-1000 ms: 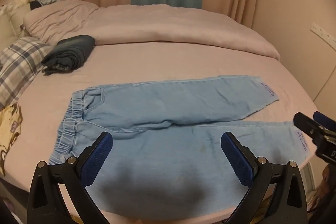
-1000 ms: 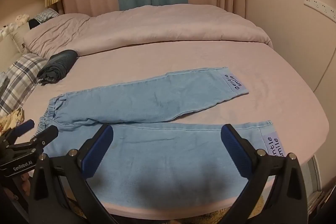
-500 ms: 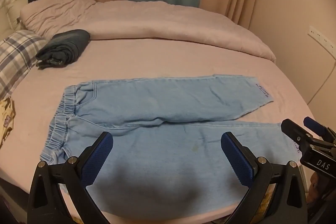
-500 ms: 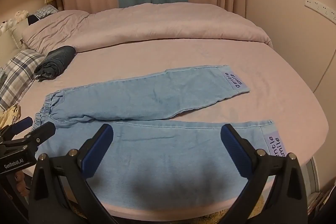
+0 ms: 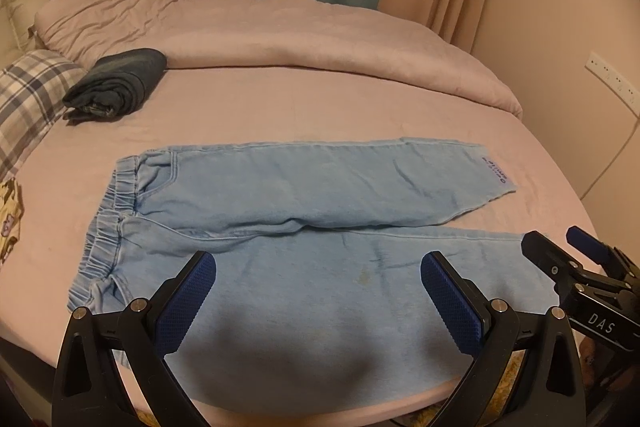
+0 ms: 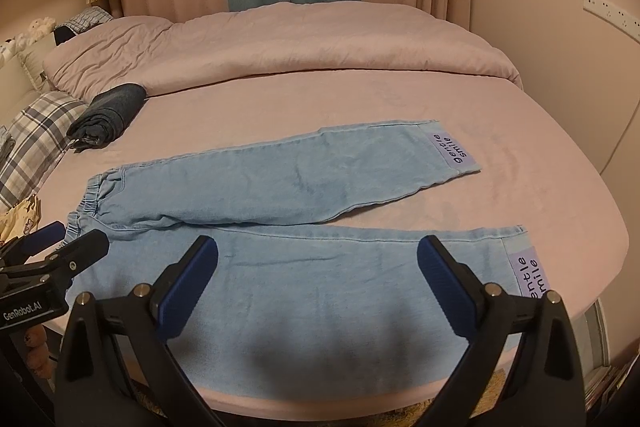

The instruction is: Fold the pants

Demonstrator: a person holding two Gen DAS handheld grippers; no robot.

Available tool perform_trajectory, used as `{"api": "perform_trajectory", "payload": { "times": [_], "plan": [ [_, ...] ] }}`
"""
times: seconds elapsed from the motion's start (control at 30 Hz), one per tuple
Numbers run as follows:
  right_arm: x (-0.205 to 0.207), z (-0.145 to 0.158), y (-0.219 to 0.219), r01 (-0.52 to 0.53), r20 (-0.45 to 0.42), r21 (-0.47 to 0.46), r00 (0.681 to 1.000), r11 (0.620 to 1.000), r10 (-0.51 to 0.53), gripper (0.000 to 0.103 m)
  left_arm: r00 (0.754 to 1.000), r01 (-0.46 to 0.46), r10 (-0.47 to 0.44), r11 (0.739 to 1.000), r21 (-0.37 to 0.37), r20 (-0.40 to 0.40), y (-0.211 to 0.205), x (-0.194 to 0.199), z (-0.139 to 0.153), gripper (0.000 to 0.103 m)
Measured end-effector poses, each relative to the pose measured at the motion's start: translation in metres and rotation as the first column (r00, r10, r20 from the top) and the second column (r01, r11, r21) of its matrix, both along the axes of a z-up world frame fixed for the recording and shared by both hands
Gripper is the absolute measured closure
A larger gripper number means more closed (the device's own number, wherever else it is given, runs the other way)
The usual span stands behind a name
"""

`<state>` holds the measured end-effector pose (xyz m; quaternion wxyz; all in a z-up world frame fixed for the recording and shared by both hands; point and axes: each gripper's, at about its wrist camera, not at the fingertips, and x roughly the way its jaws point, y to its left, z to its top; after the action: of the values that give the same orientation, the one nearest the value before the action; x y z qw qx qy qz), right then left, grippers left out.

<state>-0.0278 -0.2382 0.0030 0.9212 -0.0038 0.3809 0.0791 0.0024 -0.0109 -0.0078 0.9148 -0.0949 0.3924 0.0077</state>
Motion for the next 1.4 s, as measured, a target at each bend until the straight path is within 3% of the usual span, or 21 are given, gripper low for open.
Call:
{"api": "perform_trajectory", "payload": {
  "times": [1.4],
  "plan": [
    [-0.0016, -0.0052, -0.0061, 0.002, -0.019, 0.049, 1.000, 0.999, -0.001, 0.008, 0.999, -0.021, 0.021, 1.000, 0.013, -0.030, 0.0001, -0.0008, 0.0035, 0.000]
  ]
}}
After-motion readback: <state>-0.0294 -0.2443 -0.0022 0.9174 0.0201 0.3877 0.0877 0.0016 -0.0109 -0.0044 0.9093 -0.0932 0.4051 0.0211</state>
